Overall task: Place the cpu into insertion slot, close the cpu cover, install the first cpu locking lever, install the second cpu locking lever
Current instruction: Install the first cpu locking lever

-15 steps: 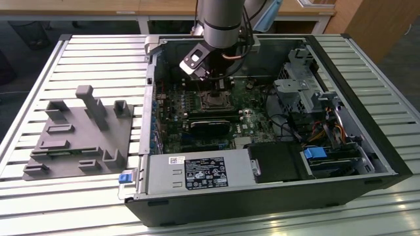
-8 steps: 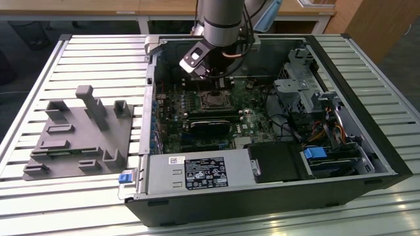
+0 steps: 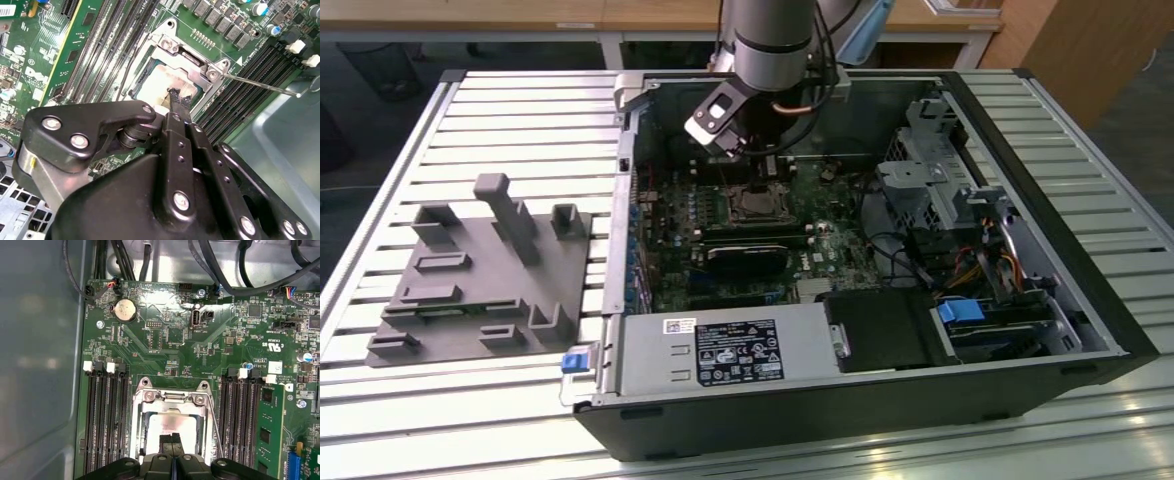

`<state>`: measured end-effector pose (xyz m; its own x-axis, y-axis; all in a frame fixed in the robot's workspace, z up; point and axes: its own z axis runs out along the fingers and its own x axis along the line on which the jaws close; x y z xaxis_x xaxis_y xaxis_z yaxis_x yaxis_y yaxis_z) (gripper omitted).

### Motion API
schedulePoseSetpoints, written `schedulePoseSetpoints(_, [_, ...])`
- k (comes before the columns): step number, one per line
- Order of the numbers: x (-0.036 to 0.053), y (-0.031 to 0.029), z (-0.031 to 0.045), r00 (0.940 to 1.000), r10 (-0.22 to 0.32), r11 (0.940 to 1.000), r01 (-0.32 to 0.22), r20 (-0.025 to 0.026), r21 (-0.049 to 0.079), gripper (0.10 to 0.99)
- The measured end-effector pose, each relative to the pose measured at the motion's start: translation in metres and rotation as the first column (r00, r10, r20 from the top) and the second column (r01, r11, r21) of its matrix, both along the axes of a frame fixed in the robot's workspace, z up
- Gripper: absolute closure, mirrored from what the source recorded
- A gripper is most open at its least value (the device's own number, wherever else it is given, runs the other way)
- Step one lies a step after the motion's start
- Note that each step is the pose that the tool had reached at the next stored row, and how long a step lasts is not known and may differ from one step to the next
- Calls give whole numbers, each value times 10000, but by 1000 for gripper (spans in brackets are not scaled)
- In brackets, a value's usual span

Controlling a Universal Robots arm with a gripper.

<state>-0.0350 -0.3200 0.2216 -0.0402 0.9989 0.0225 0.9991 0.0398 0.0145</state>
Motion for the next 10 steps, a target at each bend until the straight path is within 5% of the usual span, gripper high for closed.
schedulePoseSetpoints(10, [0, 0, 49, 10000, 0, 10000, 0, 0, 0, 980])
